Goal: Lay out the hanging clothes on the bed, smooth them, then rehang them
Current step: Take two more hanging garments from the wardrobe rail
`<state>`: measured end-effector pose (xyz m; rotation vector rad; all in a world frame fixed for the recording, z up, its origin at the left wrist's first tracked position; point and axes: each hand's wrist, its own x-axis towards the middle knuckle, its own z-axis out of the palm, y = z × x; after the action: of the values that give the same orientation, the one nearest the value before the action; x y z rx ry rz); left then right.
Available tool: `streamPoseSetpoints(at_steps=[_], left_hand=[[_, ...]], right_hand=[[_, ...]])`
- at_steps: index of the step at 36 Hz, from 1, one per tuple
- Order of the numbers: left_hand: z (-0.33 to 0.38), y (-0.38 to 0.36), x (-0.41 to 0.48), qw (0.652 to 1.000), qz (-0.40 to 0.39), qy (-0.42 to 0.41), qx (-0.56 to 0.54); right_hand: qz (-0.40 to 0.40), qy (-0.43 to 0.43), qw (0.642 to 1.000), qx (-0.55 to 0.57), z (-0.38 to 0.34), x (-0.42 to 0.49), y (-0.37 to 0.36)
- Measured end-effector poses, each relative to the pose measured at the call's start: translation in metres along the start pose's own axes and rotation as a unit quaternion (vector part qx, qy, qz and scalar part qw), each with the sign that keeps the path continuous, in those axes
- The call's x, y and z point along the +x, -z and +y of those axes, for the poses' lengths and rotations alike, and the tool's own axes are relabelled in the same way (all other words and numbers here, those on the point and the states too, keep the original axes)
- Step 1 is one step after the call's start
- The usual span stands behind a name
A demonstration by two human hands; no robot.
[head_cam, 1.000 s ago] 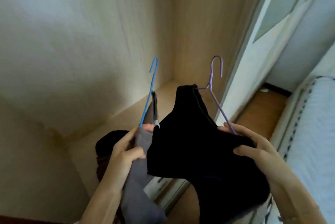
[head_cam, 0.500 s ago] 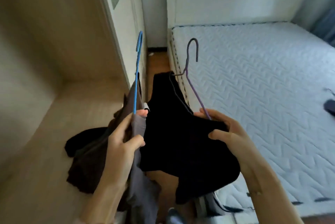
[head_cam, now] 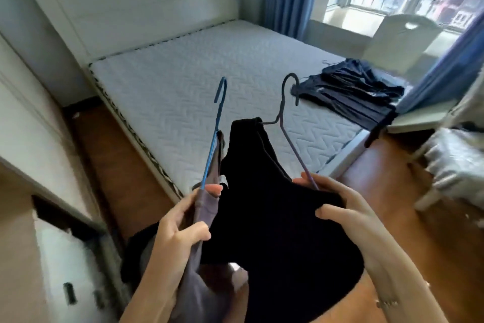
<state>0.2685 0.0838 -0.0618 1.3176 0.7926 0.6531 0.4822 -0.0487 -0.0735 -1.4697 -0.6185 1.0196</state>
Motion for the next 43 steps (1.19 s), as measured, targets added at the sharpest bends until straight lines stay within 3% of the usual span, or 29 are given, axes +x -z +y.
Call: streamPoseSetpoints(at_steps=[10, 21, 29, 43], left_hand=[[-0.013, -0.179, -0.020, 0.991, -0.136, 0.006, -0.011], [-0.006, -0.295, 0.035, 0.963, -0.267, 0.036, 0.003], [-0.013, -0.370, 0.124, 0.950, -0.309, 0.052, -0.008], [-0.001, -0.451, 0.275, 0.968, -0.239, 0.064, -0.041]], right_hand=[[0.085, 0.020, 0.996, 0.006, 0.014, -0.098, 0.168], [0.159, 0.057, 0.985, 0.031, -0.001, -0.132, 0.300], [0.158, 0.047, 0.986, 0.012, -0.024, -0.074, 0.404], [0.072, 0.067, 0.995, -0.024, -0.092, 0.104, 0.552]])
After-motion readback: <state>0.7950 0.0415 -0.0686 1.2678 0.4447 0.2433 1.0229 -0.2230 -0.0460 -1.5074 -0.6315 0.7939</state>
